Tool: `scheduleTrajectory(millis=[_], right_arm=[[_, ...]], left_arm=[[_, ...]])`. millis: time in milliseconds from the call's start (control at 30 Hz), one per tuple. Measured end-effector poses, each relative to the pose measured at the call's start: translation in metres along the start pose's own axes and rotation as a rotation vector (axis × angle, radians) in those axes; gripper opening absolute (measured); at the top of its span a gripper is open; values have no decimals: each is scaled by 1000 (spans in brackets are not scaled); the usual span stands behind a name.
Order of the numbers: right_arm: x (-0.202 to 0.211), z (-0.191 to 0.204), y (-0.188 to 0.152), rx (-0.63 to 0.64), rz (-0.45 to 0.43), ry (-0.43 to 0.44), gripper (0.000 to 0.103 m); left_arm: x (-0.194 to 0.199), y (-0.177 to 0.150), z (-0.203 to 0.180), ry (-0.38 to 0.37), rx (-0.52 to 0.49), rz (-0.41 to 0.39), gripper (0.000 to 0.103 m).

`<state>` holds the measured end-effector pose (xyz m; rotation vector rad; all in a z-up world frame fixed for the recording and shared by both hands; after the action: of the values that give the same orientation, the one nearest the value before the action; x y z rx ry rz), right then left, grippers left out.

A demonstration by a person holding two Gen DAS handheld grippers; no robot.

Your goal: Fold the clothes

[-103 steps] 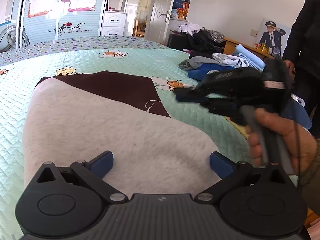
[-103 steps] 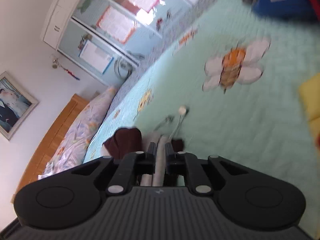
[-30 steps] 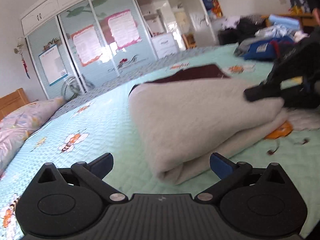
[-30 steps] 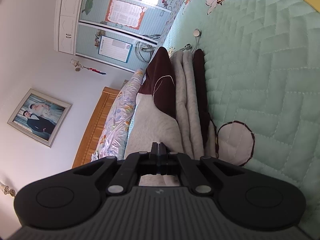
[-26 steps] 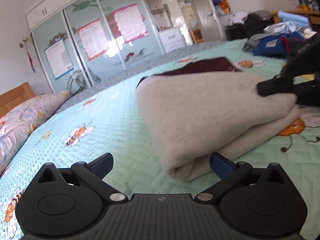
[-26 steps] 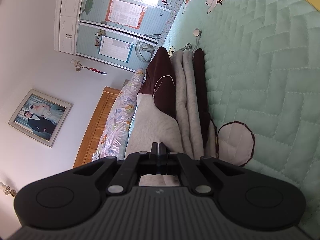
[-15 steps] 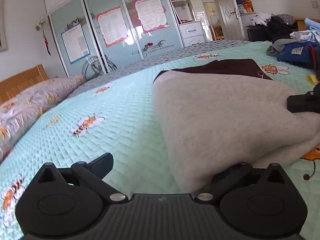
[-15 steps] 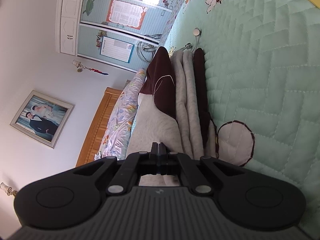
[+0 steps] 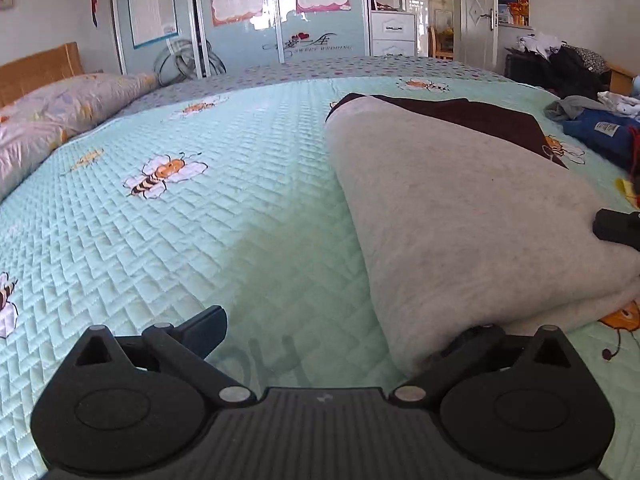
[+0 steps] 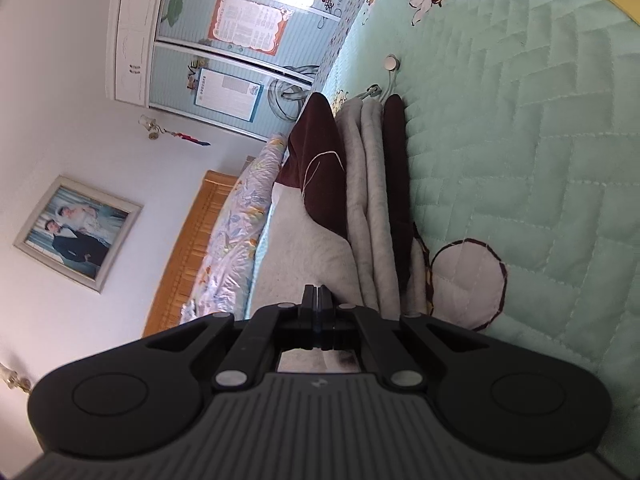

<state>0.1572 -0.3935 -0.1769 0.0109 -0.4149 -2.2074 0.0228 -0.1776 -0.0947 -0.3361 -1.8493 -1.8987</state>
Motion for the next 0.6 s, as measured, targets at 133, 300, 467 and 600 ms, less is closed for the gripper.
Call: scheduleTrajectory(millis=[133,300,467,600], right_arm=[[13,1,1,-29,-21,39,6],[33,9,2,-20,-84,68,34],[41,23,9,1,-152,64,66],[43,40,19,52,-217,46,66]], left_arm=[[13,1,1,-46,-2,7,103],[38,8,4,-78,-7,-41,103],[59,35,-1,-87,13,-157,103],[47,60,-15,-86,-37,-191,103]])
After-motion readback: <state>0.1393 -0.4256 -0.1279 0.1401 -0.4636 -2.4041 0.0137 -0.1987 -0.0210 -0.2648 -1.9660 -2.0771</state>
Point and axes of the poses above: each gripper's, at about its wrist camera, not at the fingertips, and x roughly against the way its jaws point, z to its left, y to its top, the point moved 1 cm from there along -x, roughly the way its jaws point, and after that the axes turned 11 degrees about -z, right-handed, at the moved point
